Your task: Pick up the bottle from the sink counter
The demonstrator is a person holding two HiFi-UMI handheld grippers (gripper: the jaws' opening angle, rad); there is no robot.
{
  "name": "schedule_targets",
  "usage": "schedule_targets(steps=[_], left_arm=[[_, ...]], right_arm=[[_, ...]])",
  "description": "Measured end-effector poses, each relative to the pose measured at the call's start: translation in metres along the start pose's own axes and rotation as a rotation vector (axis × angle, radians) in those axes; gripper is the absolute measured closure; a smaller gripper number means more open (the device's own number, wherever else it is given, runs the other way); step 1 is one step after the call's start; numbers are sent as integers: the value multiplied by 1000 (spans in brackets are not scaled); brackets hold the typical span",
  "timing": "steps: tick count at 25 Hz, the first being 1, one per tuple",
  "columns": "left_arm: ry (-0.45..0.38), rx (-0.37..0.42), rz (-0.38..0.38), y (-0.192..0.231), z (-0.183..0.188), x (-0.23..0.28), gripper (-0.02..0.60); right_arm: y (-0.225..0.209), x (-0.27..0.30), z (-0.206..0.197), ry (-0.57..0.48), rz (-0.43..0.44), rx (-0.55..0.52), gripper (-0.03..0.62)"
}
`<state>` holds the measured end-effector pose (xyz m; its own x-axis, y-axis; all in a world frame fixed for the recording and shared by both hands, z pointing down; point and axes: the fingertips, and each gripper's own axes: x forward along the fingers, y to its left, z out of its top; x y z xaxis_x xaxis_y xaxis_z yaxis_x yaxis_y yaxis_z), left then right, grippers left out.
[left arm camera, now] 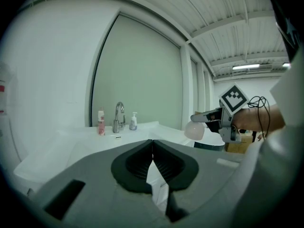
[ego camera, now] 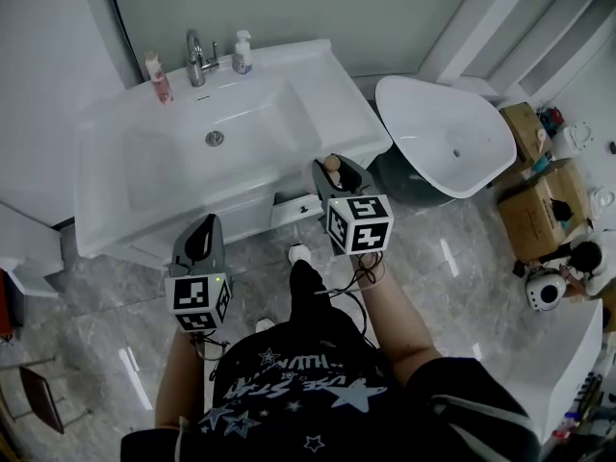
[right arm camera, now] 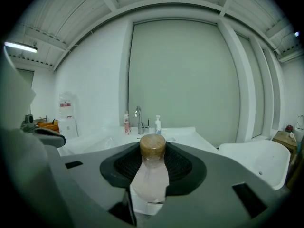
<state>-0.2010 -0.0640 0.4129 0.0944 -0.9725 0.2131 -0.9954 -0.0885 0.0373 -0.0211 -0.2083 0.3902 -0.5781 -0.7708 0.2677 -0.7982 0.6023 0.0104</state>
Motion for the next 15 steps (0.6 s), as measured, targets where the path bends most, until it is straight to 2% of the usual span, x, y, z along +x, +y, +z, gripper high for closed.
schedule_targets(steps=[15], left_arm=[[17, 2, -47, -30, -28, -70, 563]], right_arm=[[35, -85, -44, 32, -22, 18, 450]])
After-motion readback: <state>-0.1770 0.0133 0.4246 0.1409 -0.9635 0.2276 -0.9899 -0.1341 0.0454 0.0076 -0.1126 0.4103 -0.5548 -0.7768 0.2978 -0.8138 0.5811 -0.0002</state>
